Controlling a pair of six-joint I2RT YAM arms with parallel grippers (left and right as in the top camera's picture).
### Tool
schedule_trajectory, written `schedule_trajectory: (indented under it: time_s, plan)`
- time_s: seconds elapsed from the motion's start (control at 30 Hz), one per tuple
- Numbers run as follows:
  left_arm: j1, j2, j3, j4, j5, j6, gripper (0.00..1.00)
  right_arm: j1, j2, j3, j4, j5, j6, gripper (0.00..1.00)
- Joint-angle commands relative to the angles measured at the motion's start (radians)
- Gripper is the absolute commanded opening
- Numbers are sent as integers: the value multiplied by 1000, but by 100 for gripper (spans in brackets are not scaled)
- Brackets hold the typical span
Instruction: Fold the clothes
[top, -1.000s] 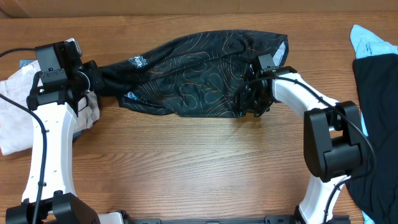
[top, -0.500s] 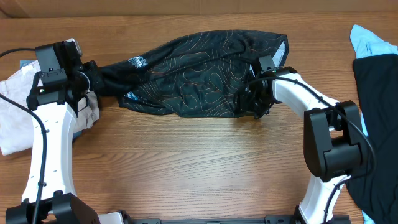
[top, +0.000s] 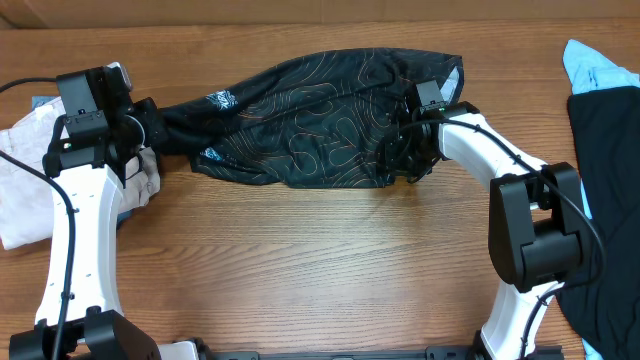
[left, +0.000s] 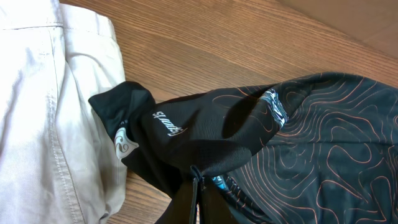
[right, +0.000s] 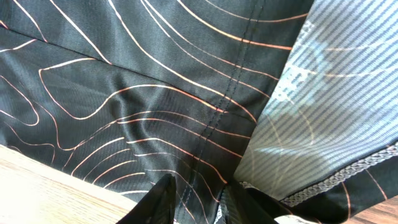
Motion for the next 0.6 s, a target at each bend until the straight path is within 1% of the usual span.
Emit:
schedule_trajectory:
  time_s: [0.0, 0.17, 0.27, 0.3, 0.5, 0.53, 0.57]
  plan:
    - [0, 0, 16, 0, -3, 23, 4, -3, -21, 19, 16, 6, 1, 31]
    - [0, 0, 16, -3, -3, 24, 4, -3, 29, 10, 72, 2, 29, 31]
    - [0, 0, 16, -3, -3, 24, 4, -3, 47, 10, 87, 2, 31, 20]
    - [0, 0, 16, -3, -3, 24, 4, -3, 47, 11, 94, 2, 31, 18]
    - [0, 0, 16, -3, -3, 24, 4, -5, 47, 12, 112, 33, 32, 19]
    - [0, 0, 16, -3, -3, 24, 4, -5, 47, 12, 108, 41, 40, 19]
    - [0, 0, 16, -3, -3, 24, 4, -5, 47, 11, 103, 59, 79, 19]
